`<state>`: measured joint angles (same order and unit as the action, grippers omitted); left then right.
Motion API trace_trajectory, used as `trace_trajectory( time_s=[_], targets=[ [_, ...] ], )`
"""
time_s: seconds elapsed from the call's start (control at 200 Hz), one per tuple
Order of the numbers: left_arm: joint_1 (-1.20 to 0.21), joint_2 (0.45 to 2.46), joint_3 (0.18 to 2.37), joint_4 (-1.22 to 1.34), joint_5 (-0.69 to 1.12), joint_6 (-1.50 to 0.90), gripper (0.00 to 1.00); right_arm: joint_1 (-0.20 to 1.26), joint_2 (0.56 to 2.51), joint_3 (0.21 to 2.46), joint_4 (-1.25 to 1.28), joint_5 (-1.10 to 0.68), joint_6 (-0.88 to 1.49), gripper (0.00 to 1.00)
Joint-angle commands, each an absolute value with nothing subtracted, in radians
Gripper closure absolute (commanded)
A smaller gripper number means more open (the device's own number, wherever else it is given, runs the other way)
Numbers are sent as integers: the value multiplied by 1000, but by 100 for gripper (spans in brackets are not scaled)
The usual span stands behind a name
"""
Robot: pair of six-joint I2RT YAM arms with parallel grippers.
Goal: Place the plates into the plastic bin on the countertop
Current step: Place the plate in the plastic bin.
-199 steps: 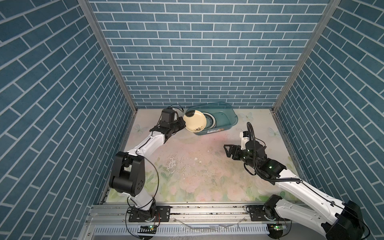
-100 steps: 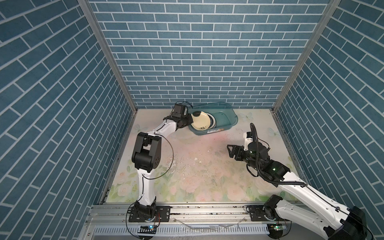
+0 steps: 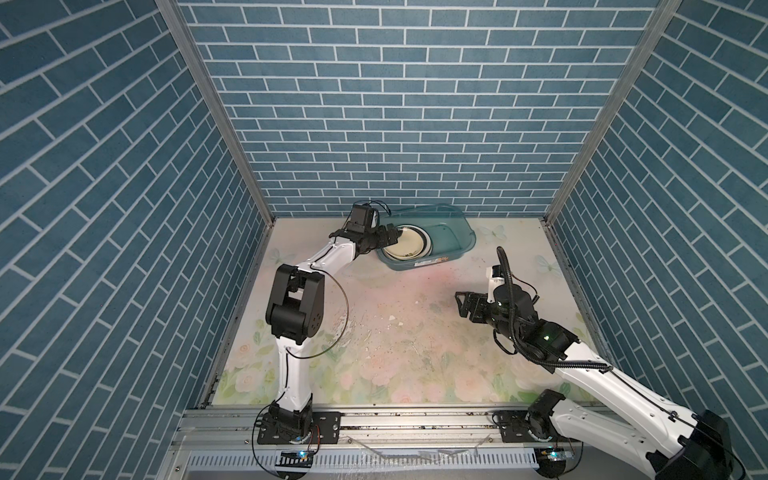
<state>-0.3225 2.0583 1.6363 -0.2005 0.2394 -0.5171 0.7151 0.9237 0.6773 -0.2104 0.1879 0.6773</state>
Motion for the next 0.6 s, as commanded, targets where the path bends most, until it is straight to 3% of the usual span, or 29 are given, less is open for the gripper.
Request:
trace_trajectory(
  time_s=[0.0, 0.595],
  targets=[
    [-327, 2000, 1622, -179, 221, -474, 0, 707, 920, 704, -249, 243, 652, 13],
    [-337, 2152, 1712, -134, 330, -520, 0, 698, 856, 654, -264, 248, 702, 13]
  ],
)
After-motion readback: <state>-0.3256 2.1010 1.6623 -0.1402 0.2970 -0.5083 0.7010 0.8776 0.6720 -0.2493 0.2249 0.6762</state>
